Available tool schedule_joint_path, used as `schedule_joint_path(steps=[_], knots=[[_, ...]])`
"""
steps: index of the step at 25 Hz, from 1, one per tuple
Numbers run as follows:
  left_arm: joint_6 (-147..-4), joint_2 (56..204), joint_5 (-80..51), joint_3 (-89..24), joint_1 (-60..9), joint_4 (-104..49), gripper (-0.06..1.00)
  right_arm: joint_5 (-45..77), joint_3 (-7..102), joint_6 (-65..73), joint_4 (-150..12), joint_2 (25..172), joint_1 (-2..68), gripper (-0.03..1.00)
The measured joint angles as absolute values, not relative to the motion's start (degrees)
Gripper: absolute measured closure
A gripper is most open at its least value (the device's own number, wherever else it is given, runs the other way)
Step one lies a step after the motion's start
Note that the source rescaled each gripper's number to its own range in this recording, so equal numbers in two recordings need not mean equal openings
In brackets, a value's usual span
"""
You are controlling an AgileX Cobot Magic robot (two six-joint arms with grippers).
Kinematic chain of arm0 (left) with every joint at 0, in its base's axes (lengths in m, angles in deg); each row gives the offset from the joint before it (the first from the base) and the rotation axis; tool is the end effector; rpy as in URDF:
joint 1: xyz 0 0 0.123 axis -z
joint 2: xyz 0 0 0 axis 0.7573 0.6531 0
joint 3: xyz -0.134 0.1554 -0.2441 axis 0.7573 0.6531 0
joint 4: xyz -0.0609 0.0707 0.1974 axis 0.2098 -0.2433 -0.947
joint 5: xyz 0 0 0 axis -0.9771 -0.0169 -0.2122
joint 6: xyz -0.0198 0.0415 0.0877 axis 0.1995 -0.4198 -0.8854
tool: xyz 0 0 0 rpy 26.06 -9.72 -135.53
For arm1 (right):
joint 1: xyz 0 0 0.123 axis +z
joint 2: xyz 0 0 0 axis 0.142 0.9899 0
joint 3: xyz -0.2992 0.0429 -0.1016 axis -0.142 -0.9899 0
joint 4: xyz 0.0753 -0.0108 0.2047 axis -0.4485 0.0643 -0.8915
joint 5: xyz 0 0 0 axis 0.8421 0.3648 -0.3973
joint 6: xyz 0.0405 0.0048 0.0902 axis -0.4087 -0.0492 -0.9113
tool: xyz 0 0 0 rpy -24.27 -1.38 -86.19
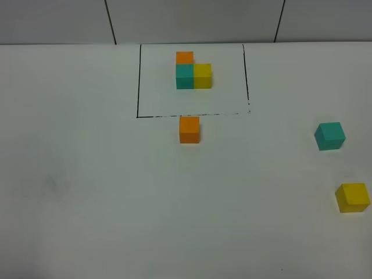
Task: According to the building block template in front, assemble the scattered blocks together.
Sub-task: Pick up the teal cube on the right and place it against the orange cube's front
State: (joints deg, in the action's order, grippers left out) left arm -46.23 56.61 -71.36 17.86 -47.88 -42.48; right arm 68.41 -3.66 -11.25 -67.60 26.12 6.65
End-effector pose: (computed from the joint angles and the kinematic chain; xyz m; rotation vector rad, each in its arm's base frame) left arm -0.0628 0.0032 0.2587 0.1060 2.0283 0.0610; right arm -0.0612 0.0112 0.2584 -0.1086 2.0542 0.0378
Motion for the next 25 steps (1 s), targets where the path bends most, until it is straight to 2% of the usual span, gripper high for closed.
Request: schedule_joint_path(steps=[15,18,20,21,25], knots=[[-46.18,56.61,-71.42,17.86,-47.88,-42.48,0.14,68.29,-3.66,-11.25,-69.11,26.12,6.65,0.97],[-46.18,56.61,-71.42,17.86,-47.88,-42.48,0.14,68.13,-3.66,-11.25,-69.11,27.14,6.65,0.92],[-46.18,56.61,-71.42,17.86,-47.88,-42.48,0.14,67.85,-3.55,-11.25,-69.18,30.27,6.65,0.82],[-46.18,56.61,-71.42,17.86,-47.88,-42.48,0.14,67.29,-3.31,-11.25,-69.25,32.85,6.65,0.74],[-46.18,56.61,-71.49,17.86,-47.88,-42.48,0.14,60.77,-1.76,-11.31,-69.49,47.71,6.65,0.23]])
